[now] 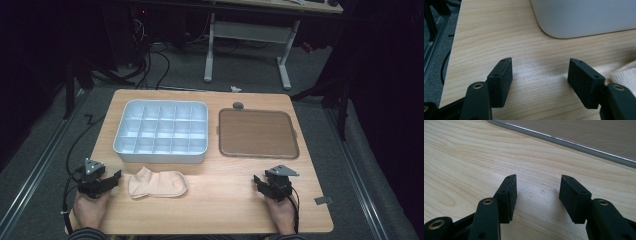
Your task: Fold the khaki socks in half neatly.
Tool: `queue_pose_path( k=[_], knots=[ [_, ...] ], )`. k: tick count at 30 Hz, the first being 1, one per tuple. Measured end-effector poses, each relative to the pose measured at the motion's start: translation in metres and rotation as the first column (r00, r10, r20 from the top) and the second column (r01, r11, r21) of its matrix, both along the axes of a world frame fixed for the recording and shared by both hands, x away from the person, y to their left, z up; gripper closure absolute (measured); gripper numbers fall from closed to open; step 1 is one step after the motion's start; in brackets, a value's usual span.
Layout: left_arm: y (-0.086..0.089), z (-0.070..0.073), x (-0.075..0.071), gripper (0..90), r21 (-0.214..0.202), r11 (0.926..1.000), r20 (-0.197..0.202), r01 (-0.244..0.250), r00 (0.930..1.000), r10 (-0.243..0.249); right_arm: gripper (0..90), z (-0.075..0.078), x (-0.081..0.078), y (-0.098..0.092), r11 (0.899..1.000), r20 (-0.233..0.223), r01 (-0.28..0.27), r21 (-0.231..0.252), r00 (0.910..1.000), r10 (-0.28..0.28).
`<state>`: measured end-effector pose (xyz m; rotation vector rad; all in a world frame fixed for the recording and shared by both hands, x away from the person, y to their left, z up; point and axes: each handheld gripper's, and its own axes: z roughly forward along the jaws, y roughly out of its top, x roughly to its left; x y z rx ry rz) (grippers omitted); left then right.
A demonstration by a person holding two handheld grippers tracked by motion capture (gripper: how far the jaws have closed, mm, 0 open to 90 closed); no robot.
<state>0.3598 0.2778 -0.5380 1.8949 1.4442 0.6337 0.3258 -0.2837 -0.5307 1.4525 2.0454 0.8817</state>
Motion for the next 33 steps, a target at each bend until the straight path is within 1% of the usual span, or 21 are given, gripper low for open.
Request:
queue_pose_path(
  k=[24, 28, 33],
  knots=[
    [0.0, 0.0, 0.0, 37.3, -0.001, 1.0, 0.0, 0.001, 1.0, -0.001, 46.7, 0.0, 0.0002, -0.0005, 1.0, -0.003, 0.004, 0.005, 1.0, -0.004],
    [0.0, 0.0001, 0.0, 37.3, -0.002, 1.0, -0.001, -0.001, 1.0, 0.001, 46.7, -0.0001, 0.0001, 0.0002, 1.0, 0.001, 0.004, -0.004, 1.0, -0.004],
    [0.0, 0.0001, 0.0, 37.2, -0.002, 1.0, -0.001, -0.001, 1.0, 0.001, 46.8, 0.0, 0.0002, 0.0001, 1.0, 0.0, 0.003, -0.002, 1.0, -0.003]
  ],
)
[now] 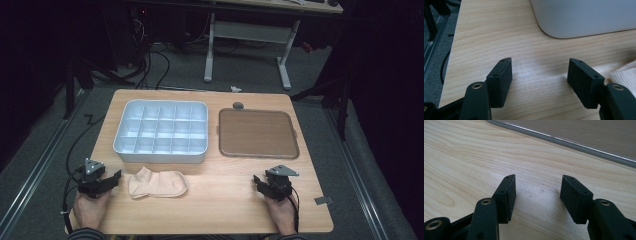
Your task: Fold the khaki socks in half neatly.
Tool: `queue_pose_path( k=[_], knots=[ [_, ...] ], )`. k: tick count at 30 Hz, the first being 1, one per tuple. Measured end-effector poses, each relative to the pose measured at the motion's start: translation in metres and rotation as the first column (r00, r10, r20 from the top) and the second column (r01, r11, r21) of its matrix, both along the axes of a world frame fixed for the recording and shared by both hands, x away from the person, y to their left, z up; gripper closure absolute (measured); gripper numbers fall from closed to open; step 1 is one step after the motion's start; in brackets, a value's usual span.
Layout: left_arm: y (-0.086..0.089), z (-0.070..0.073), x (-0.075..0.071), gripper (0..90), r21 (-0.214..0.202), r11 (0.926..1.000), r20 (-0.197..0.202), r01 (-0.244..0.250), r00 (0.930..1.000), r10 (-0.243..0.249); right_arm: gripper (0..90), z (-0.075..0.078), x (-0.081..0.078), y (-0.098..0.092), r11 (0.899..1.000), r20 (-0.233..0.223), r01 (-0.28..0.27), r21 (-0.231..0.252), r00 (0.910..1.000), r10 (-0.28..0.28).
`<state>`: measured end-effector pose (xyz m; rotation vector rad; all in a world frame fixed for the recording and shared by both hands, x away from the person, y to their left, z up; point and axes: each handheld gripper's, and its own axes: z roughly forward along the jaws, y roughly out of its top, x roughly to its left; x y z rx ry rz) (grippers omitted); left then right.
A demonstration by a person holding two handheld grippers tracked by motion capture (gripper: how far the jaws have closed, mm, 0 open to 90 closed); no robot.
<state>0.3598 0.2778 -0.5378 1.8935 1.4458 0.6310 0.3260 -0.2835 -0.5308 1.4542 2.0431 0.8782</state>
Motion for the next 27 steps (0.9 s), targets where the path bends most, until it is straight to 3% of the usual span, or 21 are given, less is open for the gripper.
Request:
queue_pose_path(
  k=[7, 22, 27],
  knots=[
    [-0.0004, 0.0001, 0.0002, 35.9, 0.002, 0.9999, -0.004, -0.011, 0.9999, 0.011, 49.5, 0.0002, -0.0005, 0.0005, 1.0, 0.002, -0.011, -0.003, 0.9999, 0.011],
    [0.0021, 0.0003, -0.0004, 33.9, 0.003, 0.9998, -0.005, 0.018, 0.9998, -0.018, 56.2, 0.0005, -0.002, 0.0029, 1.0, 0.016, 0.003, -0.02, 0.9999, -0.003],
    [0.0045, 0.0015, -0.0015, 35.3, -0.015, 0.9997, -0.016, 0.021, 0.9997, -0.021, 58.1, 0.0007, -0.0039, 0.0047, 1.0, 0.021, -0.005, -0.016, 0.9998, 0.006]
  ],
)
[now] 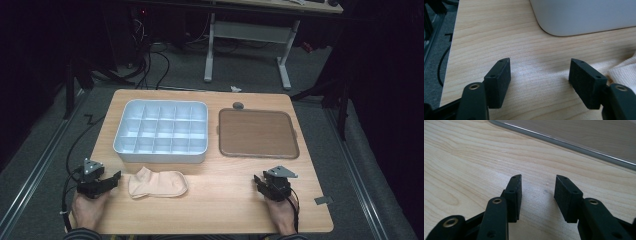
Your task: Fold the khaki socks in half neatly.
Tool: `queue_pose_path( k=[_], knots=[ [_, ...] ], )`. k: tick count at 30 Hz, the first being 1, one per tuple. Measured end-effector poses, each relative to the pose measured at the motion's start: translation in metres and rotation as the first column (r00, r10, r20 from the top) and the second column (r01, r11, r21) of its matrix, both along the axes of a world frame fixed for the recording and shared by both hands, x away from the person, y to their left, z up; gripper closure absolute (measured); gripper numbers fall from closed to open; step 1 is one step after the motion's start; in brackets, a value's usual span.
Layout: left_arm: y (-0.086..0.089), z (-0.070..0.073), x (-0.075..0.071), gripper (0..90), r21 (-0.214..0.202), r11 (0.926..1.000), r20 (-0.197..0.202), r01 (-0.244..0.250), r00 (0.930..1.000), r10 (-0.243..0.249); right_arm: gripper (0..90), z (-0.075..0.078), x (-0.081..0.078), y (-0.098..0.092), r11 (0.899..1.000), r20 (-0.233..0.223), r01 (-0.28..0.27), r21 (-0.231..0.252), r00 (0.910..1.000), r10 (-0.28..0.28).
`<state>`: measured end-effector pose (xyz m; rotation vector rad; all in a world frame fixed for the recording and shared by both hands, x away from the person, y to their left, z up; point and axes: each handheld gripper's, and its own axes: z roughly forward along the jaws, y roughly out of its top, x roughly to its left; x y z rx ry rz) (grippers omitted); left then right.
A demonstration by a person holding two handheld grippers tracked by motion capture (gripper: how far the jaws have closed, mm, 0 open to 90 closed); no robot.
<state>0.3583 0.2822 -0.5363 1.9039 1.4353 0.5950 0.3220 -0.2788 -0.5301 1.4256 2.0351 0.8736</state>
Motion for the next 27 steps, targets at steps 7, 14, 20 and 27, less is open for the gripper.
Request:
queue_pose_path(
  k=[7, 14, 20, 27],
  knots=[
    [0.002, 0.009, -0.008, 38.8, -0.059, 0.9977, 0.047, 0.034, 0.9984, -0.031, 61.3, 0.001, -0.005, 0.004, 1.0, 0.012, -0.016, 0.017, 0.9998, 0.016],
    [-0.006, 0.016, -0.016, 39.3, -0.09, 0.9913, 0.039, 0.096, 0.9949, -0.093, 63.0, 0.004, -0.008, 0.012, 0.998, 0.015, -0.04, 0.037, 0.9991, 0.04],
    [-0.019, 0.019, -0.018, 39.2, -0.104, 0.9836, 0.017, 0.147, 0.9891, -0.146, 65.7, 0.007, -0.012, 0.019, 0.997, 0.028, -0.047, 0.061, 0.9986, 0.046],
    [-0.031, 0.02, -0.021, 38.5, -0.117, 0.9759, -0.005, 0.184, 0.9826, -0.186, 66.0, 0.01, -0.016, 0.027, 0.994, 0.035, -0.075, 0.076, 0.9967, 0.073]
  ],
)
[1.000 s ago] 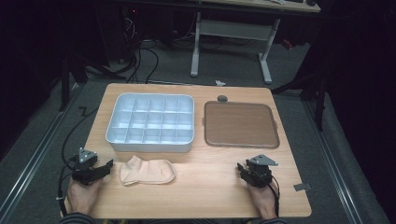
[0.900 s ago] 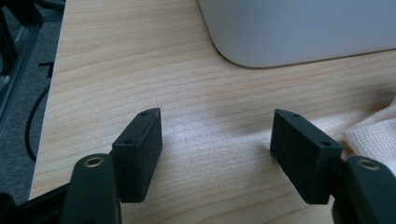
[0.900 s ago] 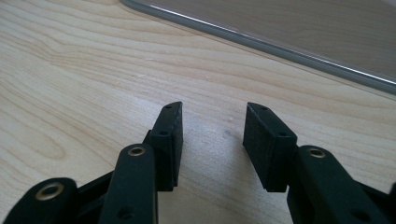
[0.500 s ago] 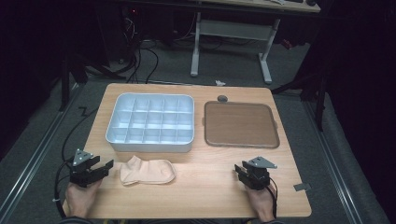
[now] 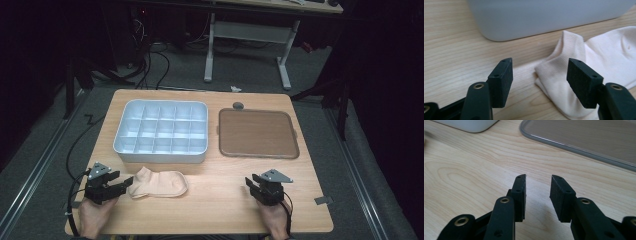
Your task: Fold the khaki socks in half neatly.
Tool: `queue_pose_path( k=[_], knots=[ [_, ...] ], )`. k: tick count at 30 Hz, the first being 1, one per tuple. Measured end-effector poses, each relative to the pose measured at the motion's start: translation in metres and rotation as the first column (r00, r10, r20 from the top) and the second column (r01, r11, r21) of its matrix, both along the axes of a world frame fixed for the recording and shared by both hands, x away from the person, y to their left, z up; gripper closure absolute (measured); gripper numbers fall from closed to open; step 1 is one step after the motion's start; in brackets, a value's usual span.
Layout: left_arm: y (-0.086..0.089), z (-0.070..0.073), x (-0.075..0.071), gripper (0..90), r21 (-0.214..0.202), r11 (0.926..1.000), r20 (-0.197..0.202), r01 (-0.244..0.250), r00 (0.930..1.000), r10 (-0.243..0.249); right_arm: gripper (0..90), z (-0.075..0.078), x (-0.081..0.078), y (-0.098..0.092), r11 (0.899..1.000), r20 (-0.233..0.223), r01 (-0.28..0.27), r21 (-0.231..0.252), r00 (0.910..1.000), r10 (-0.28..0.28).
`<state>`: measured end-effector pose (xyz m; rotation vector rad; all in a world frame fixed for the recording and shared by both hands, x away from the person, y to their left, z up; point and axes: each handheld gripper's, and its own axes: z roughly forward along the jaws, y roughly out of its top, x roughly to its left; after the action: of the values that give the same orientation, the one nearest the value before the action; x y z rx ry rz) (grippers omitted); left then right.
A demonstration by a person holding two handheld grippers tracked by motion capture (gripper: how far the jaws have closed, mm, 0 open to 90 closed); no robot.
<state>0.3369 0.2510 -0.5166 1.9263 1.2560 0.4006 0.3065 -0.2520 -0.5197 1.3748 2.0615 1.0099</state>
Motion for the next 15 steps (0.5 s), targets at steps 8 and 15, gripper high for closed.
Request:
queue_pose_path(
  k=[8, 15],
  knots=[
    [-0.011, 0.001, -0.003, 37.1, 0.006, 0.9999, -0.003, 0.015, 0.9999, -0.015, 66.1, 0.003, -0.005, 0.015, 0.999, 0.002, -0.05, 0.018, 0.9987, 0.05],
    [-0.018, -0.001, -0.003, 37.1, 0.028, 0.9994, -0.02, 0.018, 0.9996, -0.017, 66.1, 0.005, -0.008, 0.037, 0.993, -0.002, -0.113, 0.046, 0.9936, 0.113]
  ],
)
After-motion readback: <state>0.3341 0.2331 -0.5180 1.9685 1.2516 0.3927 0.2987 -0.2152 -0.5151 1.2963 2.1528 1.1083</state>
